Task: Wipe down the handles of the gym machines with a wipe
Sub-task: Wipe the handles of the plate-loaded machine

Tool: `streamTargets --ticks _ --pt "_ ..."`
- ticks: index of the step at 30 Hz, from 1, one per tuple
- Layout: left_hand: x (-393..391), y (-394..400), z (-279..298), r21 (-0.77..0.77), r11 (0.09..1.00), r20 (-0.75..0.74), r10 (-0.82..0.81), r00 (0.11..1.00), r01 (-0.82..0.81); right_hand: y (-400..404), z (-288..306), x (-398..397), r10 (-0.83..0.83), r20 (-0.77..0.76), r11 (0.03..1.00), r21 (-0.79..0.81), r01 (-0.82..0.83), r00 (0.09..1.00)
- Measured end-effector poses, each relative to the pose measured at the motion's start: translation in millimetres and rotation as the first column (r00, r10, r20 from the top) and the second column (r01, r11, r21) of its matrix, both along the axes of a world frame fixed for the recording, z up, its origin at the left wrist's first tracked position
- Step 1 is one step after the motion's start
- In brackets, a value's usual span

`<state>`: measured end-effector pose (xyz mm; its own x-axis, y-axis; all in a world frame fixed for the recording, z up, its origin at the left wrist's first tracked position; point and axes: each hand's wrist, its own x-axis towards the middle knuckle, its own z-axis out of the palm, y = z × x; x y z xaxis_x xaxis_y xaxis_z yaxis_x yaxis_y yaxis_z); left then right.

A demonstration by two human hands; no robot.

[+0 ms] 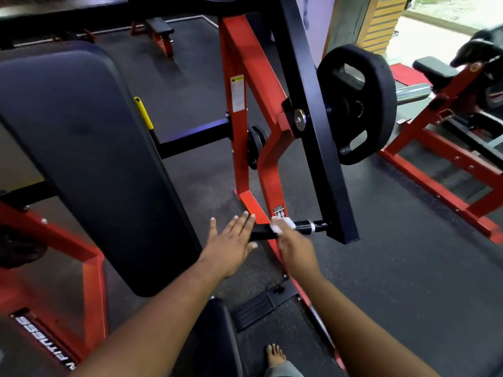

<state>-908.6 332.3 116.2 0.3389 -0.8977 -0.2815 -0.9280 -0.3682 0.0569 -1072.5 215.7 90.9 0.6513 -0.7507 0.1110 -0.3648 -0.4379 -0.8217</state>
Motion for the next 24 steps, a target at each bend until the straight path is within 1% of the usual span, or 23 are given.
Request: streamTargets --ticks 2,3,5,6,7,9,11,13,14,15,16,17,18,19,21,22,24 --pt "-3 10 -1 0.007 0.999 0.027 -0.038 0.999 0.038 -29 -4 -17 -0.218 -0.046 0.975 -0.052 0.216 0.975" --pt "-5 12 -1 0.004 0.999 0.034 -0.049 0.998 0.049 -42 -11 -21 -0.279 -0.095 0.959 -0.076 0.272 0.956" --pt "-9 14 0 -0.013 0.999 0.034 -0.044 0.998 0.045 -48 -29 -11 -0.258 -0.248 0.961 -0.161 0.223 0.934" --pt "-11 14 0 -0.012 0.999 0.031 -0.038 0.999 0.038 -40 -38 0 -0.233 -0.28 0.969 -0.152 0.197 0.931" --pt "-12 16 1 -0.013 0.999 0.032 -0.033 0.999 0.034 -26 -43 12 -0.22 -0.271 0.973 -0.128 0.191 0.937" --pt "-13 23 2 -0.012 0.999 0.042 -0.043 0.998 0.043 5 -40 30 -0.163 -0.192 0.983 -0.115 0.143 0.968" --pt "-11 31 3 -0.011 0.999 0.043 -0.053 0.998 0.054 31 -29 36 -0.033 -0.107 0.994 -0.103 0.023 0.994" --pt "-7 41 5 -0.008 0.999 0.043 -0.052 0.998 0.053 46 -13 27 0.099 0.016 0.994 -0.049 -0.098 0.995" --pt "-6 47 7 -0.009 0.999 0.046 -0.049 0.998 0.05 47 -8 20 0.122 0.06 0.992 -0.037 -0.12 0.991" --pt "-5 53 8 -0.01 0.999 0.045 -0.045 0.998 0.046 45 -6 13 0.078 0.086 0.997 -0.034 -0.075 0.993" --pt "-6 58 9 -0.008 0.999 0.037 -0.043 0.998 0.043 38 -7 7 -0.038 0.099 0.999 -0.011 0.039 0.994" --pt "-7 64 10 -0.005 0.999 0.024 -0.038 0.999 0.038 30 -10 4 -0.189 0.089 0.982 0.041 0.186 0.978" --pt "-8 70 11 -0.003 0.999 0.013 -0.033 0.999 0.033 25 -14 4 -0.32 0.048 0.944 0.097 0.314 0.946" --pt "-10 77 11 0.0 1.0 0.006 -0.029 1.0 0.029 25 -15 7 -0.402 0.004 0.906 0.145 0.398 0.915" --pt "-12 89 8 0.004 1.0 0.001 -0.021 1.0 0.021 40 -13 24 -0.437 -0.021 0.882 0.187 0.433 0.899" --pt "-13 95 5 0.004 1.0 -0.001 -0.014 1.0 0.014 54 -10 34 -0.409 -0.01 0.897 0.178 0.404 0.913" --pt "-12 108 0 0.007 1.0 -0.015 0.004 1.0 -0.004 84 -2 49 -0.305 0.04 0.944 0.147 0.296 0.952"
